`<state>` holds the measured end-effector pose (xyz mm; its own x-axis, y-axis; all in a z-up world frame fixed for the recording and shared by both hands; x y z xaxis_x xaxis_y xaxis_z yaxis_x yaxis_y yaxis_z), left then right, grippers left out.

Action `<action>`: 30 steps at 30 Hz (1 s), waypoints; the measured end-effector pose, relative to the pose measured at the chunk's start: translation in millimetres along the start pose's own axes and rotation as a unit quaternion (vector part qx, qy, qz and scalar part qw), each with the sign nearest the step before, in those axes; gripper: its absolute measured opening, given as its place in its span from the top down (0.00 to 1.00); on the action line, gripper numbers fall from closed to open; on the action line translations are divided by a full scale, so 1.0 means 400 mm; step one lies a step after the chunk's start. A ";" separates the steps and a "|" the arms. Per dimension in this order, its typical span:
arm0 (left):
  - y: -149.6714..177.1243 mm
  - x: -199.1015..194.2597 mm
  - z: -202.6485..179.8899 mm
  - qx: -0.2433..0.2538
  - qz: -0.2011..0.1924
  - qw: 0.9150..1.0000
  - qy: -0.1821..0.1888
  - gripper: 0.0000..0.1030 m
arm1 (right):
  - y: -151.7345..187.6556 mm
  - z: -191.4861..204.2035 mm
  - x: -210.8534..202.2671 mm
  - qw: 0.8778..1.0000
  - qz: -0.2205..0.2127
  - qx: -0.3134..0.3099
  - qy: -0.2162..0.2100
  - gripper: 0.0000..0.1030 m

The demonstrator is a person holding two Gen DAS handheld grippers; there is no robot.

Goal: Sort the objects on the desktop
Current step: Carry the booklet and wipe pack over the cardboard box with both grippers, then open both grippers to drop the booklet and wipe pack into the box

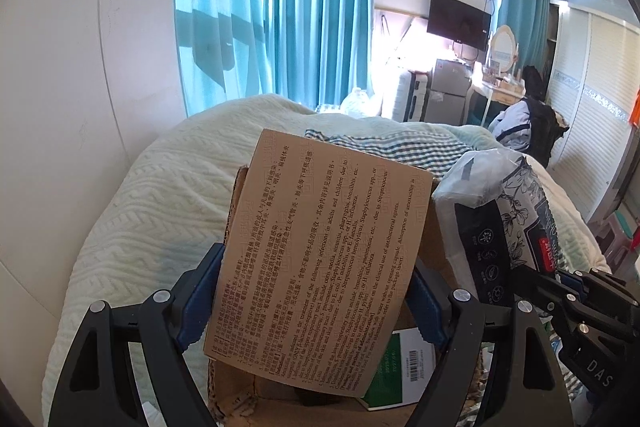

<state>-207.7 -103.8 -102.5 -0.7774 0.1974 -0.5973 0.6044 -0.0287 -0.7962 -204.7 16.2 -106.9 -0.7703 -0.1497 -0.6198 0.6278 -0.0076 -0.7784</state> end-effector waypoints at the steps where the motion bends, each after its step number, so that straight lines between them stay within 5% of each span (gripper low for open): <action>1: 0.001 0.012 0.006 0.000 0.004 1.000 -0.001 0.18 | -0.001 0.004 0.015 1.000 0.004 0.000 -0.002 0.85; 22: -0.005 0.239 0.065 -0.029 0.064 0.997 -0.017 0.17 | 0.000 0.029 0.265 0.997 0.062 -0.034 -0.009 0.82; 27: -0.030 0.259 0.072 -0.047 0.069 0.996 -0.012 0.15 | -0.002 0.029 0.284 0.997 0.066 -0.047 -0.009 0.69; 29: -0.040 0.252 0.071 -0.041 0.063 0.997 -0.017 0.14 | -0.006 0.023 0.275 0.997 0.059 -0.042 -0.011 0.48; 30: -0.046 0.244 0.069 -0.039 0.058 0.997 -0.021 0.14 | -0.008 0.020 0.267 0.998 0.054 -0.039 -0.013 0.47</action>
<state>-299.4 -111.3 -148.8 -0.7070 0.1567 -0.6896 0.7011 0.0275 -0.7125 -288.3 -7.6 -169.9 -0.6950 -0.1711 -0.6983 0.6953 0.0869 -0.7134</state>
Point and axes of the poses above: each gripper's, at about its wrist camera, not at the fingertips, and x roughly the way its jaws point, z to its left, y to its underside, the point moved 4 cm from there along x, roughly the way its jaws point, and after that the axes turned 6 degrees about y, right-handed, at the moved point
